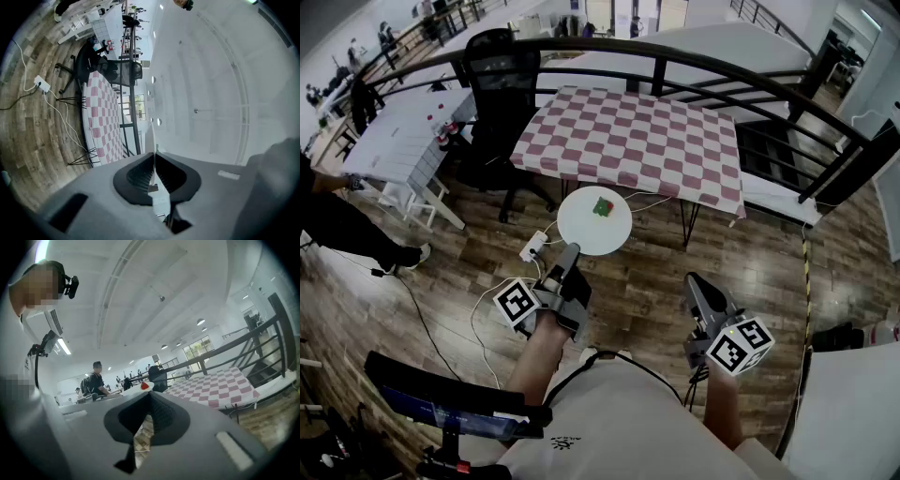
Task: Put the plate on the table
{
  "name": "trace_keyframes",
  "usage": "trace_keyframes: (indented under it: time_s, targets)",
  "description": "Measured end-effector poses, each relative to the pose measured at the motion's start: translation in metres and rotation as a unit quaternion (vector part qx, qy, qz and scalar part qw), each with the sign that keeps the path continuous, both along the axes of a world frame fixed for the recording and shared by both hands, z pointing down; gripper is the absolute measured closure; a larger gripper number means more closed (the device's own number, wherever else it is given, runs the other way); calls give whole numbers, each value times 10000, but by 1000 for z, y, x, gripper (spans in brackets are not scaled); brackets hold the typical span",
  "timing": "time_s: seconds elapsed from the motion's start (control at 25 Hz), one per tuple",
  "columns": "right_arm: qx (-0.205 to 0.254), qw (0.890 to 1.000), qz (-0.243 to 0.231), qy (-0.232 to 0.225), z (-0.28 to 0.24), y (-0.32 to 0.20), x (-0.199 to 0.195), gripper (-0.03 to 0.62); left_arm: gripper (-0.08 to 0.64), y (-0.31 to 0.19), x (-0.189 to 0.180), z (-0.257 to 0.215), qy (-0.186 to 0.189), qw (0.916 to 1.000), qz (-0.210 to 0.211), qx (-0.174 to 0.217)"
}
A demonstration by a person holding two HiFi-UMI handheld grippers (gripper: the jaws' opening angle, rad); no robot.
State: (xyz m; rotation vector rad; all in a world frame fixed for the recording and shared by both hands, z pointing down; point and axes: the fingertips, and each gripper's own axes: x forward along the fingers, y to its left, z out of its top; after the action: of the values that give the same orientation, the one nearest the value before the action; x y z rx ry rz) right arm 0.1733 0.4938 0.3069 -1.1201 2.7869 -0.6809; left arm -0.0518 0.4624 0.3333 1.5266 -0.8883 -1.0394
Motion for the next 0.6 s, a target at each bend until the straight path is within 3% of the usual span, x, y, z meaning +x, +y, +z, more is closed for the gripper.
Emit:
trace_keyframes:
  time_s: [0.6]
  targets:
    - [-51,9998,-210,-32,6,4,36,584,540,8,37,5,-2,9999,-151,-36]
